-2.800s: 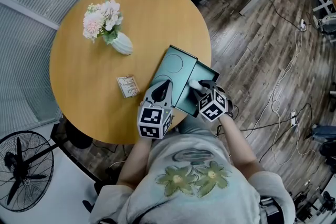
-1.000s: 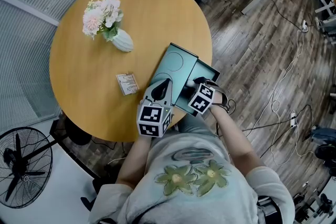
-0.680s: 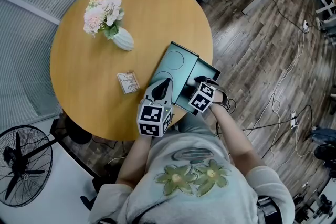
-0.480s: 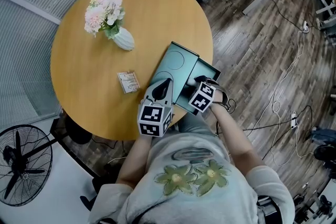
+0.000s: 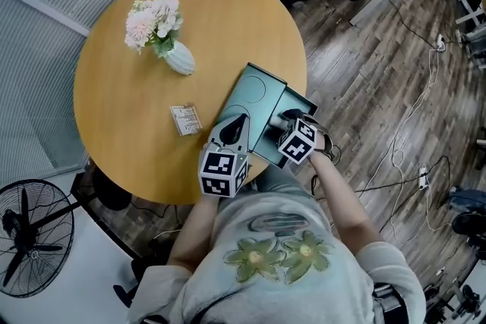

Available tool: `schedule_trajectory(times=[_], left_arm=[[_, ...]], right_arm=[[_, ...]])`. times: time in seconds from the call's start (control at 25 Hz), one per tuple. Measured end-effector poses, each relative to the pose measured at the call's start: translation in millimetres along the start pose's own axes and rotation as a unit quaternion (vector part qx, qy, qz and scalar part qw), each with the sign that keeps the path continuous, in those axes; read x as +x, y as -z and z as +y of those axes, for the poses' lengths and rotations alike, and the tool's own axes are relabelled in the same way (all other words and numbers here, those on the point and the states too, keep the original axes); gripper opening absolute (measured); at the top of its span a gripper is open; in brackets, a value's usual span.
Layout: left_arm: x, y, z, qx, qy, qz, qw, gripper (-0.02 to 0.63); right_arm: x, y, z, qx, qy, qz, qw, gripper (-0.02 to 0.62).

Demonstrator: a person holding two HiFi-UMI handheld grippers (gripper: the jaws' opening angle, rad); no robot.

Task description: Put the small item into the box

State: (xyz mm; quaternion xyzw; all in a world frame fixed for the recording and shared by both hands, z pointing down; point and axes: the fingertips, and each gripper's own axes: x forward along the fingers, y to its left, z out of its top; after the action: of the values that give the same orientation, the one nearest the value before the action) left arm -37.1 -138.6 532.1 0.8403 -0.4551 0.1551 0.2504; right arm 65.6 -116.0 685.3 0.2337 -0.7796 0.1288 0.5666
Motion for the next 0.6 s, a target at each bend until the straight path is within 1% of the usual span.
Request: schedule_trajectory(times=[0.16,0.32,0.48,0.52,0.6], left_arm=[[0.1,-3.7,-1.0,0.001,0.001,-0.003,1.0,0.002],[-1.8,-6.0,-1.8,0.003,0.001,-0.003,1.0,0.002],[-3.7,-9.5,-2.7,0.007,0.001,-0.004,1.0,0.001],[-4.3,-10.5,-2.8,0.008,0.001,-0.005,1.0,0.001],[-5.5,-13.3,-3.8,0.009,0.0,-0.006,0.9999,0.002]], right_arm=[[-18.1,-11.6,-7.1,0.026,0.011,-0.042,0.999,0.212],[-39.6,-22.9,-9.4,0.077,0.001,-0.096,0.992,0.212],[-68.3,-35.2,-16.3,0.139,-0.005,-0.168,0.976,0.198],[-77.9,-39.4,-19.0,0.146,-0.001,-0.189,0.971,0.192],[-98.1,-46.2,-25.0,0.154,0.015,-0.228,0.961,0.155]])
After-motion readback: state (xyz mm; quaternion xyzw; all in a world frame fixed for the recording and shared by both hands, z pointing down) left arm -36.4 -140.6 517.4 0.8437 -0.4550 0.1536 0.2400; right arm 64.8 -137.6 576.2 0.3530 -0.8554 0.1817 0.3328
